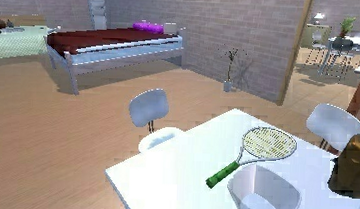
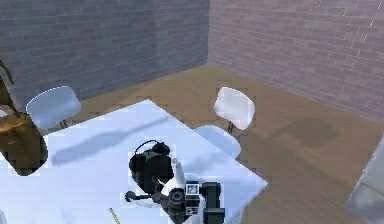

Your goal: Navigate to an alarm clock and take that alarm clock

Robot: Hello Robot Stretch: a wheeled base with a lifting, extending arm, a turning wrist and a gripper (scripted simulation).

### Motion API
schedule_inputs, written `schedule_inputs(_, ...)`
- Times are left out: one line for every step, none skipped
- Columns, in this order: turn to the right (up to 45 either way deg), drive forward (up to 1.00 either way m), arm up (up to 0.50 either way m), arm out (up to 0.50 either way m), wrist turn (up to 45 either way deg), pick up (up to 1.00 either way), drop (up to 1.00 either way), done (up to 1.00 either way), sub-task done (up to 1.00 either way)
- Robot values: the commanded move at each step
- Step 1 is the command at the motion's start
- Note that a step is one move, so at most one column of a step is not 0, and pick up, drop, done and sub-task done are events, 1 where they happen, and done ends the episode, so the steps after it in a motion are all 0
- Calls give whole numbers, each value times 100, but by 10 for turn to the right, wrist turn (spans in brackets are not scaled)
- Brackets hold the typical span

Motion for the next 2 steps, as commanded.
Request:
schedule_inputs(0, 0, 0, 0, 0, 100, 0, 0, 0)
schedule_inputs(0, 0, 10, 0, 0, 0, 0, 0, 0)
